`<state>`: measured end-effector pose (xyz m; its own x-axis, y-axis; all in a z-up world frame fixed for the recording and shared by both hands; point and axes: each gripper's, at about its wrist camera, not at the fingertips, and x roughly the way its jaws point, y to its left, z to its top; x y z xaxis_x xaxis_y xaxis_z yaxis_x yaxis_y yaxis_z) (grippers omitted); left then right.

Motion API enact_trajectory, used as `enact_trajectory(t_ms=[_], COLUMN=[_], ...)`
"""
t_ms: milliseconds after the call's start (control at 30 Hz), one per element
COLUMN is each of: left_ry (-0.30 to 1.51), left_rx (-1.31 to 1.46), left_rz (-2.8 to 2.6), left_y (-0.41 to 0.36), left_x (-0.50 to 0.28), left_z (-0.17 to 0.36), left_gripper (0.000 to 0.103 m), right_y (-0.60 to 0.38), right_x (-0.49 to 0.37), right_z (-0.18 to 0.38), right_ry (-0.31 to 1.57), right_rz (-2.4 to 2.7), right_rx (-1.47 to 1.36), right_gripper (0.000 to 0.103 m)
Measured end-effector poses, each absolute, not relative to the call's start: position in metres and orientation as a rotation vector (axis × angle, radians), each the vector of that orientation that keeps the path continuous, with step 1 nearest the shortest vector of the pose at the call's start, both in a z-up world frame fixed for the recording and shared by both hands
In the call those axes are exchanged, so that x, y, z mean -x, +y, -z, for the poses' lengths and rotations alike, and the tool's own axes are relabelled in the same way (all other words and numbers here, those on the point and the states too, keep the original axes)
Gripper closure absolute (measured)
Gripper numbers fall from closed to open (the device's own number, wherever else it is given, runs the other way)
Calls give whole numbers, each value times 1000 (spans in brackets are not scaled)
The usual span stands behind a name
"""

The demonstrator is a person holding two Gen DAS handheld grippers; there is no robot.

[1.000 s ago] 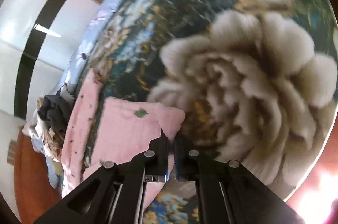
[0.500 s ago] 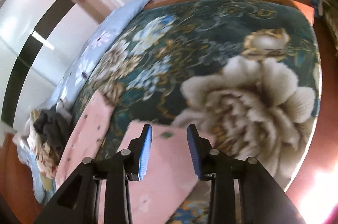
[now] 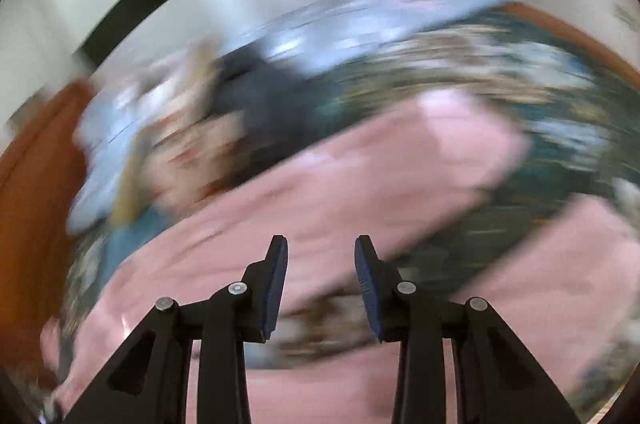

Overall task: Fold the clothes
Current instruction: 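Grasp the pink fleece edge with the left gripper and lift it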

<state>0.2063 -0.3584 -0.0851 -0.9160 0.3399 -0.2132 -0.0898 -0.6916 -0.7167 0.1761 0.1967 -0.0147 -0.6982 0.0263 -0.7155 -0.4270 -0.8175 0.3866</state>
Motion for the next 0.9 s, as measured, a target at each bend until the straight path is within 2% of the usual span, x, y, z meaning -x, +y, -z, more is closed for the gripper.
enact_trajectory(t_ms=[100,200,233,300,533,633,900], left_ry=[-1002,-942,-986,-1075,-1319,-1344,-1350], left_rx=[643,772,787,814,829,833,851], left_rz=[-2559,-2561,-2548,-2519,-2473,-2471,-2456], left_y=[-330,-318,-323,-331,-362,-368,-370], left_x=[-189,-180,-180,-179,-180,-182,-180], left_z=[94,101,104,111,130,130,130], left_gripper=[89,88,87,85,85,85,85], right_y=[106,9,-26,-94,-256,-302,-340], right_x=[-114,-61,-44,-16,40,56,64], right_z=[13,9,7,7,45,71,119], right_ry=[785,669,603,434,-171,-409,-981], right_rz=[-2748,-2939,-3008,-3112,-3059,-2962,-2721], right_rx=[1238,1434,1524,1691,2011,2051,1868], right_gripper=[67,64,55,50,50,50,50])
